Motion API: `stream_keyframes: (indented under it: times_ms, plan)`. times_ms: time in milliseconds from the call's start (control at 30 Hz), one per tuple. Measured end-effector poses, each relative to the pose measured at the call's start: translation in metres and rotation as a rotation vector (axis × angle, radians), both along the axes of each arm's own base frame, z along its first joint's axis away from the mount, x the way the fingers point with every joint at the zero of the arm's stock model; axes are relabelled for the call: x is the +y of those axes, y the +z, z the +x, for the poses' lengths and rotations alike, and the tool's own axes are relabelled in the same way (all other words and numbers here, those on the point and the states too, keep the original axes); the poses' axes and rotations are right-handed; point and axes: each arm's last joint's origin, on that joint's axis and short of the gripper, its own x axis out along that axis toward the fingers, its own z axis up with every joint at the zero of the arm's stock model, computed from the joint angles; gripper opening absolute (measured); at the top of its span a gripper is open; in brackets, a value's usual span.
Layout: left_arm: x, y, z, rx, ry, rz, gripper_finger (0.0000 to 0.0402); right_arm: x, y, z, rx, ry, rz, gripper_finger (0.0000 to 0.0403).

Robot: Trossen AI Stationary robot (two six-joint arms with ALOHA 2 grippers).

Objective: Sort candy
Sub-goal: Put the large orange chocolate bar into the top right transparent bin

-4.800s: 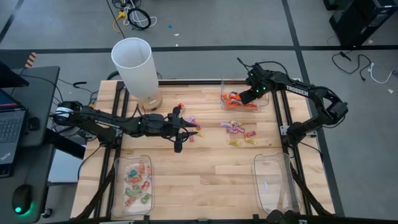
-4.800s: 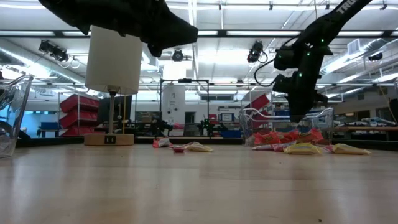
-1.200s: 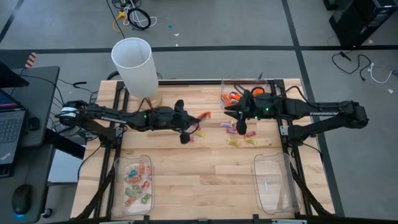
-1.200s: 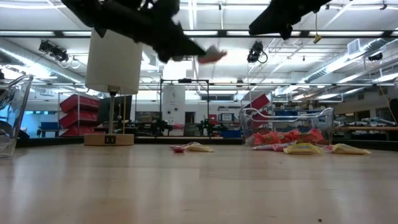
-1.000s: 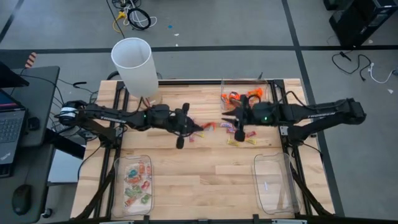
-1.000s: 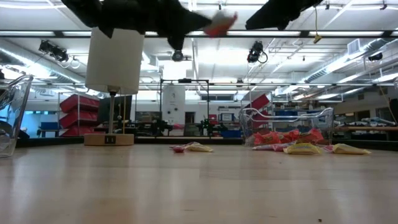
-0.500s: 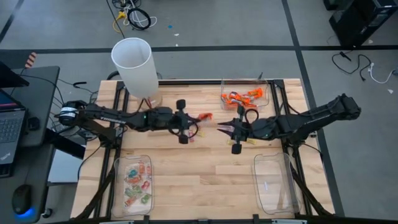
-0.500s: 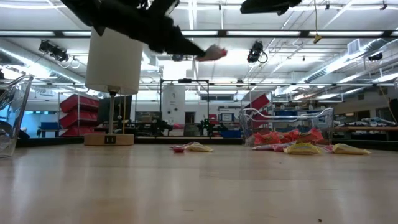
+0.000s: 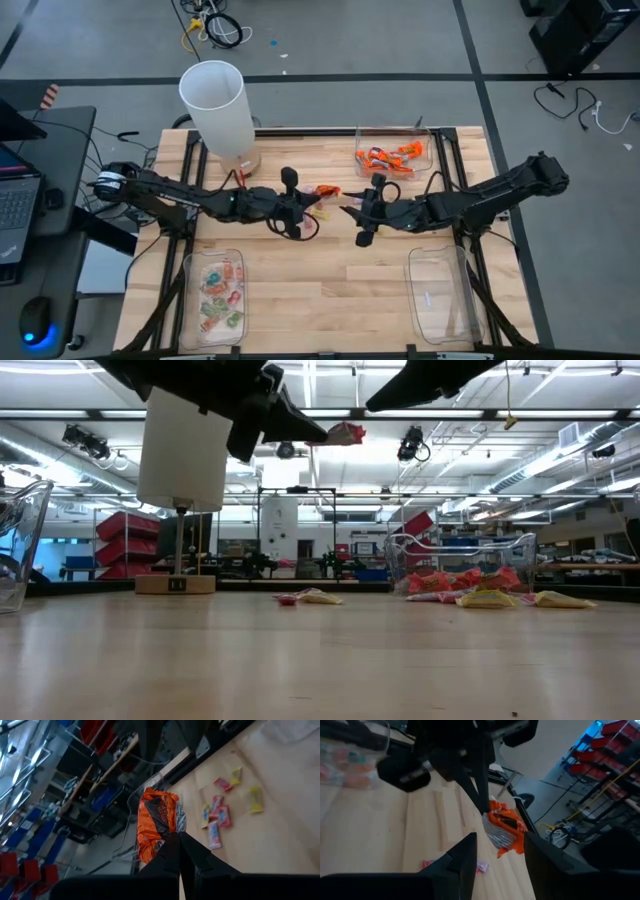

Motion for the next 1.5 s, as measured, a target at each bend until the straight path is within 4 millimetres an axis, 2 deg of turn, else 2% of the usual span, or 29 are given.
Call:
stream_keyframes:
  times_ms: [200, 333, 733, 967, 1100, 1267, 1500]
  plan:
    - [-0.007, 0.002, 0.000, -0.026, -0.025, -0.002, 0.0000, -0.004, -0.010, 0.009, 0.024, -0.015, -0.018, 0.0149]
    - [-0.009, 0.002, 0.000, -0.024, -0.031, -0.002, 0.0000, -0.005, -0.009, 0.011, 0.012, -0.014, -0.029, 0.0143]
    - [-0.012, 0.005, 0.000, -0.049, -0.045, -0.008, 0.0000, -0.004, -0.009, 0.012, 0.016, -0.005, -0.049, 0.0099]
    - [-0.012, -0.009, -0.003, 0.062, -0.035, -0.096, 0.0000, -0.004, -0.011, 0.013, 0.014, -0.007, -0.021, 0.0096]
    - [-0.012, -0.024, -0.010, 0.204, -0.041, -0.249, 0.0000, -0.005, -0.017, 0.012, 0.020, -0.022, 0.101, 0.0096]
    - [-0.009, -0.040, -0.008, 0.267, 0.012, -0.361, 0.0000, -0.019, -0.033, 0.017, 0.018, -0.118, 0.408, 0.0088]
    - [-0.007, -0.073, 0.004, 0.370, 0.044, -0.355, 0.0004, -0.039, -0.080, 0.038, 0.108, -0.224, 0.664, 0.0090]
